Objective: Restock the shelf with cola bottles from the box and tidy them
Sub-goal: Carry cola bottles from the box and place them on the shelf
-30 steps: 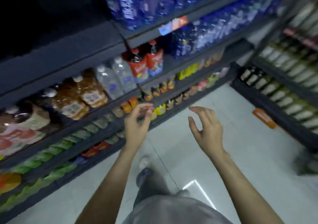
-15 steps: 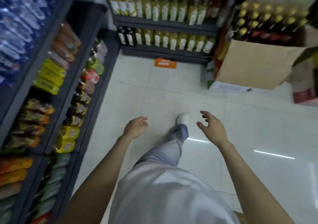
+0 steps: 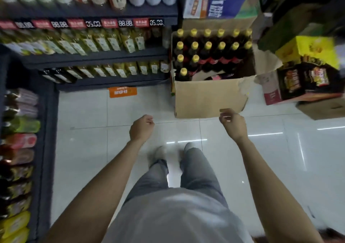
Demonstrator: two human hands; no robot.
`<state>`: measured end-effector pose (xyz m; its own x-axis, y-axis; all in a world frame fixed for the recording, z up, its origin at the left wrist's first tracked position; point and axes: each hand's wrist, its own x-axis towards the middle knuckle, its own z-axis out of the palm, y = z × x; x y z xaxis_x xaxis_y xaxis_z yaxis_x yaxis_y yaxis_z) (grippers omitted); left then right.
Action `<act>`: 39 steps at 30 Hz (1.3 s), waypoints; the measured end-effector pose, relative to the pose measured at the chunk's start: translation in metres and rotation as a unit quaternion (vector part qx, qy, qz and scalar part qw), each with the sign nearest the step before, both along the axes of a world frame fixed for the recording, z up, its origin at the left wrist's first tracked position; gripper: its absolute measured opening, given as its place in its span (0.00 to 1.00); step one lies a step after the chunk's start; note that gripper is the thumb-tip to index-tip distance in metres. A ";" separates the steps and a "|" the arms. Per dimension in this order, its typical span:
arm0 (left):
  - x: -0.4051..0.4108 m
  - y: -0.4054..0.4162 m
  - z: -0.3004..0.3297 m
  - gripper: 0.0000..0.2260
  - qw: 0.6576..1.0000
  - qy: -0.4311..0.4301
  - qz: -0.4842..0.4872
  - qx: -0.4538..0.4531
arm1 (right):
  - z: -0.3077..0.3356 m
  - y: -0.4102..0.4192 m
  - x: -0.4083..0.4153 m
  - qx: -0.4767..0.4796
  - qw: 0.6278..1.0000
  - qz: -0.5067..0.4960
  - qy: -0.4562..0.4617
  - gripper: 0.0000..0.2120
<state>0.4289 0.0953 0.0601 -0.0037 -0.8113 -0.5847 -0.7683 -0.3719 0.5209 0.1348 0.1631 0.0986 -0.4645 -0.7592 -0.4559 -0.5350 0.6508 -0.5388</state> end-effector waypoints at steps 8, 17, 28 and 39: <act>-0.132 -0.102 -0.025 0.13 0.997 0.058 0.033 -0.043 | -0.067 -0.177 -0.157 -0.040 0.968 0.229 0.090 0.15; -0.233 -0.149 -0.072 0.27 0.942 0.037 0.318 -0.104 | -0.178 -0.281 -0.196 0.135 0.793 0.575 0.149 0.21; -0.257 -0.145 -0.128 0.33 0.909 -0.194 0.325 -0.175 | -0.267 -0.285 -0.201 0.119 0.721 0.665 0.156 0.28; -0.262 -0.163 -0.124 0.35 0.904 -0.196 0.370 -0.090 | -0.195 -0.280 -0.181 0.039 0.781 0.608 0.138 0.36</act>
